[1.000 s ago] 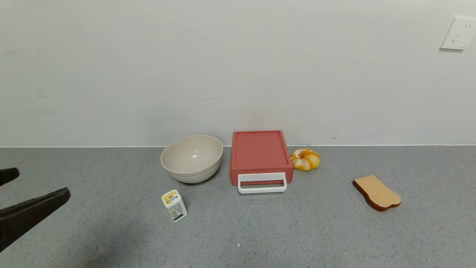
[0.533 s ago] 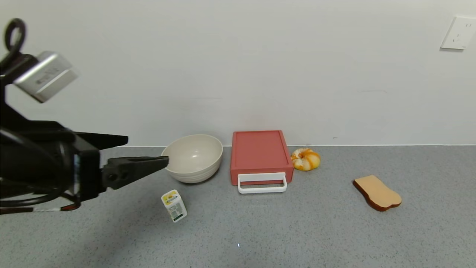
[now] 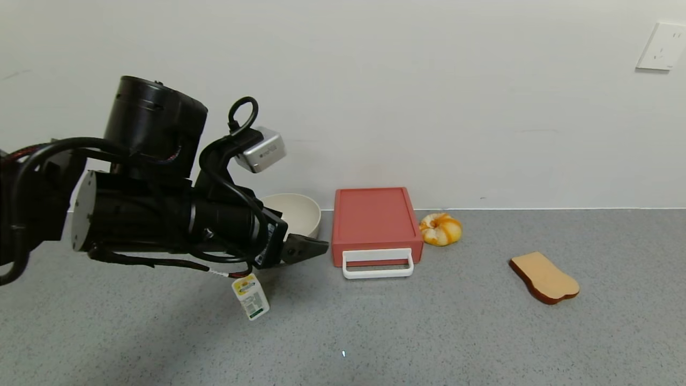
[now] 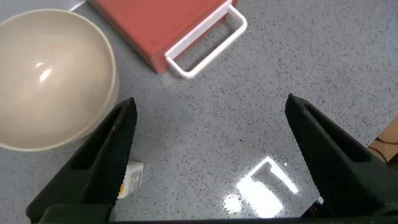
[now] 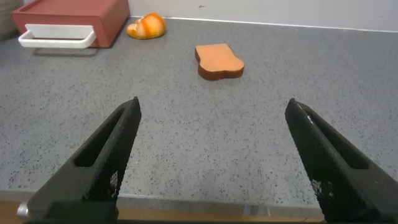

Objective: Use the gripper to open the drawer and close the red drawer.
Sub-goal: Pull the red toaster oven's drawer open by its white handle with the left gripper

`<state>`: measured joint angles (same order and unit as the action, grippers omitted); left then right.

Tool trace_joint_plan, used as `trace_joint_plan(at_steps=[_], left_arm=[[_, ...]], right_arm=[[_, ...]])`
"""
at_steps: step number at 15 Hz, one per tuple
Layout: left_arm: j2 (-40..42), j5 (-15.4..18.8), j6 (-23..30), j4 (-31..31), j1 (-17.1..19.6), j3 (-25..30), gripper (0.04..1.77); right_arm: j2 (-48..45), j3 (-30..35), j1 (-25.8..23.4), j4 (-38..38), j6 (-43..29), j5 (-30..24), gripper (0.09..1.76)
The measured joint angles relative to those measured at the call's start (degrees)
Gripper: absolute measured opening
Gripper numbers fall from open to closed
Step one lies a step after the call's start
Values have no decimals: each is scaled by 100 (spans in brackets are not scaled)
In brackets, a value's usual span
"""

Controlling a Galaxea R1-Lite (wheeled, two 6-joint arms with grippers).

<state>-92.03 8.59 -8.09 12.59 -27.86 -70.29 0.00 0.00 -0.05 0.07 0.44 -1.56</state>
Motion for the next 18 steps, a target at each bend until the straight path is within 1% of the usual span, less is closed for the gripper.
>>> trace_joint_plan(at_steps=[3, 5, 7, 8, 9, 12, 13, 15, 16, 18], left_arm=[[-277, 41, -11, -20, -23, -77, 122], [-382, 57, -13, -22, -26, -101, 96], [-430, 59, -28, -22, -26, -112, 76], [-444, 59, -77, -15, -26, -115, 37], [-452, 59, -152, -13, -28, -115, 10], [-513, 90, -404, -11, -28, -149, 11], [-561, 174, -477, -13, -28, -195, 11], [-667, 460, -605, 30, -28, -313, 11], [-717, 560, -758, 39, -28, -355, 11], [-846, 614, -1163, 52, -59, -421, 11]], right_arm=[[0, 0, 0, 0, 0, 2, 171], [0, 0, -2, 0, -2, 0, 171], [0, 0, -2, 0, -2, 0, 171], [0, 0, -2, 0, -2, 2, 171], [0, 0, 0, 0, -4, 0, 171], [0, 0, -2, 0, -2, 0, 171], [0, 0, 0, 0, -4, 0, 171], [0, 0, 0, 0, -2, 2, 171], [0, 0, 0, 0, -2, 0, 171], [0, 0, 0, -2, -2, 2, 171]])
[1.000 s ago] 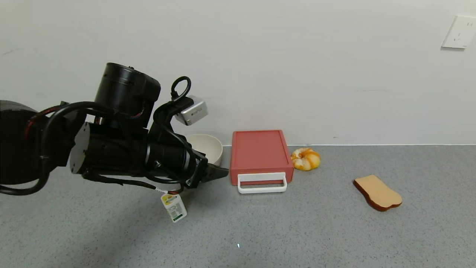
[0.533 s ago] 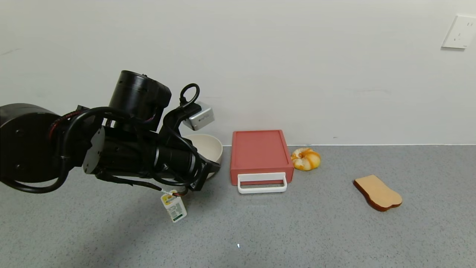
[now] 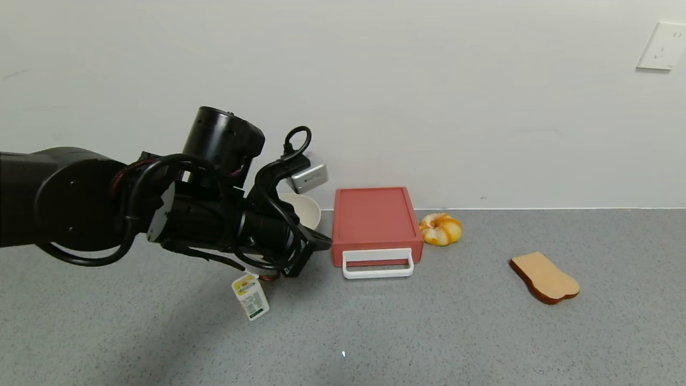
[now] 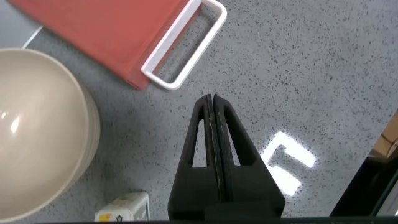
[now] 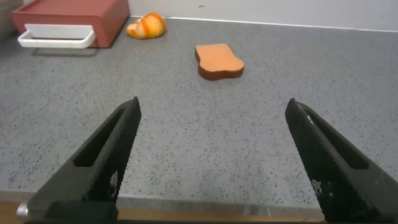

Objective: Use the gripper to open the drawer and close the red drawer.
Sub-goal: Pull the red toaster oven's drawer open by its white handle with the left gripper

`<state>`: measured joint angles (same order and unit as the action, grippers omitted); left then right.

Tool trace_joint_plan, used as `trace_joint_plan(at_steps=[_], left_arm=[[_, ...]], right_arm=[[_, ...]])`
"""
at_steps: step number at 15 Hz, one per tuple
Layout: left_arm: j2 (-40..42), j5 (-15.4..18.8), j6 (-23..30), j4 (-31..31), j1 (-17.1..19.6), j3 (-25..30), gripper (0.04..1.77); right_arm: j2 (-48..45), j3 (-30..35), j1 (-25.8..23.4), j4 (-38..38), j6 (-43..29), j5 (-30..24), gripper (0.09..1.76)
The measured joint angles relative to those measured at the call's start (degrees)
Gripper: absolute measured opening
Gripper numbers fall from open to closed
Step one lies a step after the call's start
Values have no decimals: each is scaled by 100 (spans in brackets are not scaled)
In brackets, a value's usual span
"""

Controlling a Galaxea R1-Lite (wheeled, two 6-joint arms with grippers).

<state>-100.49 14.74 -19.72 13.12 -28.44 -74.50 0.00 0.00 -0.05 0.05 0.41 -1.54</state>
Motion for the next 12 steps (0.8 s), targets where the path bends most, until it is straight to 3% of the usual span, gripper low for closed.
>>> trace_joint_plan(at_steps=[9, 12], left_arm=[[-778, 162, -434, 61, -358, -656, 11], [-1079, 160, -539, 490, -507, -1047, 11]], right_arm=[[0, 0, 0, 0, 0, 0, 171], [0, 0, 2, 0, 0, 0, 171]])
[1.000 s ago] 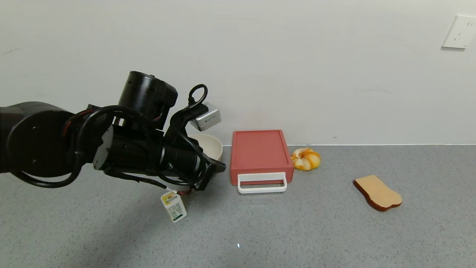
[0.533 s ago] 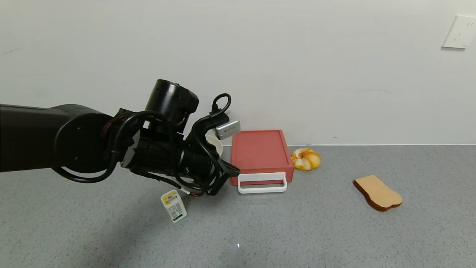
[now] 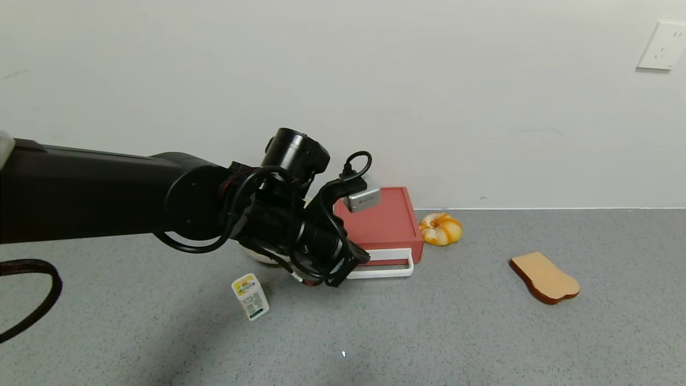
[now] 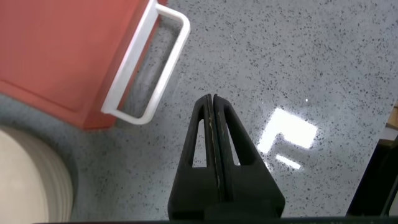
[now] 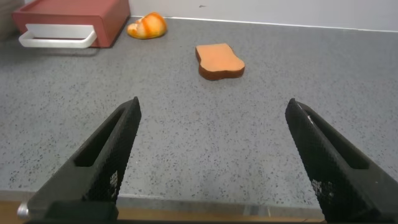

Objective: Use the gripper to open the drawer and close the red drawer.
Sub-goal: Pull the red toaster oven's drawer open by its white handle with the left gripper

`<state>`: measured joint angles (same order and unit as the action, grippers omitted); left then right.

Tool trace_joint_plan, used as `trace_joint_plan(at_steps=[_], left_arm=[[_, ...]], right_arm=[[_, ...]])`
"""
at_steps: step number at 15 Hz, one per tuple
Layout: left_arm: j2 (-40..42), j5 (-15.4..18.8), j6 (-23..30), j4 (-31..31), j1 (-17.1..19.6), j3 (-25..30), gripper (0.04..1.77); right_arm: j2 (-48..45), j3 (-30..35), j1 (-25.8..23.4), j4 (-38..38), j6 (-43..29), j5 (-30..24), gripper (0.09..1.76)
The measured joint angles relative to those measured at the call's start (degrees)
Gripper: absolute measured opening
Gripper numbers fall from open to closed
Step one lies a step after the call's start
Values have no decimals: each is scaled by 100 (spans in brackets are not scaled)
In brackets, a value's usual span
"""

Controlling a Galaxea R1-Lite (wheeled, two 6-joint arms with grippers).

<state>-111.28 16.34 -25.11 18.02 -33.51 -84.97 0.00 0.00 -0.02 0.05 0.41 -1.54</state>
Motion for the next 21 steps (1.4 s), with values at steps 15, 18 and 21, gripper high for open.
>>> trace_joint_plan(at_steps=[15, 18, 21], left_arm=[[-2020, -82, 30, 700, -334, -2058, 11], [-2235, -118, 583, 664, -347, -2333, 11], [-2384, -396, 1298, 629, -352, -2586, 11]], right_arm=[[0, 0, 0, 2, 2, -2, 171], [0, 0, 0, 2, 2, -2, 171], [0, 0, -5, 2, 0, -2, 171]])
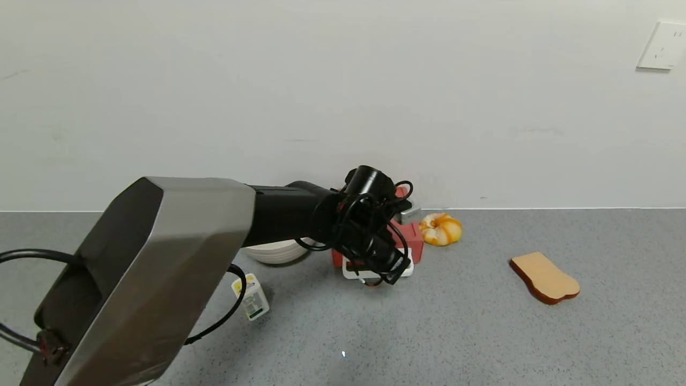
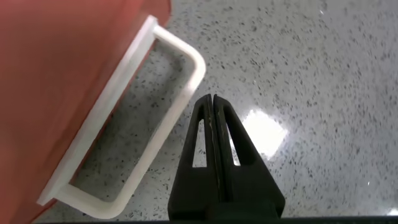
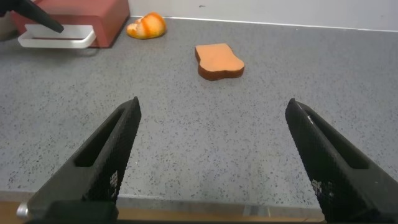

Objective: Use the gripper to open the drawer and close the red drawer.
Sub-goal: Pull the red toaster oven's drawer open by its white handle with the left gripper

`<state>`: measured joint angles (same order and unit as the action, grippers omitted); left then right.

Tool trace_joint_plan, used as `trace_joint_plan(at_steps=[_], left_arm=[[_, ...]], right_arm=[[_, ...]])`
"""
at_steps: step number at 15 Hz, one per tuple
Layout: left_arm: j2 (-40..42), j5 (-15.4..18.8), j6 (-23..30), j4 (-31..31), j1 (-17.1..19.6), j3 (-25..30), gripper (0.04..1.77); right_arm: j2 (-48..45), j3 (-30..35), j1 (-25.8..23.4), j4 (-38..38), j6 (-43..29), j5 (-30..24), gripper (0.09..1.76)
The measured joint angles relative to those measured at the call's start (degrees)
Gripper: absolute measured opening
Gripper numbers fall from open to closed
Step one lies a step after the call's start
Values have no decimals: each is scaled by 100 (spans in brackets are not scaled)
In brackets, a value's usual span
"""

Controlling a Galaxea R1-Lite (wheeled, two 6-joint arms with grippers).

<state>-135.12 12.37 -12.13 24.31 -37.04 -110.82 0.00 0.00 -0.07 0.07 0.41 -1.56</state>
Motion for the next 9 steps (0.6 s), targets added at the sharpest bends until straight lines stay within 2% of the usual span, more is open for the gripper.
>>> trace_joint_plan(at_steps=[2, 5, 9], left_arm=[[-66, -161, 591, -66, -1, -106, 11], [-160, -795, 1323, -162, -67, -191, 11], [-243, -1108, 1920, -152, -163, -205, 11]], right_arm=[[0, 0, 0, 0, 0, 2, 171], [0, 0, 5, 0, 2, 2, 171], [0, 0, 0, 0, -1, 2, 171]])
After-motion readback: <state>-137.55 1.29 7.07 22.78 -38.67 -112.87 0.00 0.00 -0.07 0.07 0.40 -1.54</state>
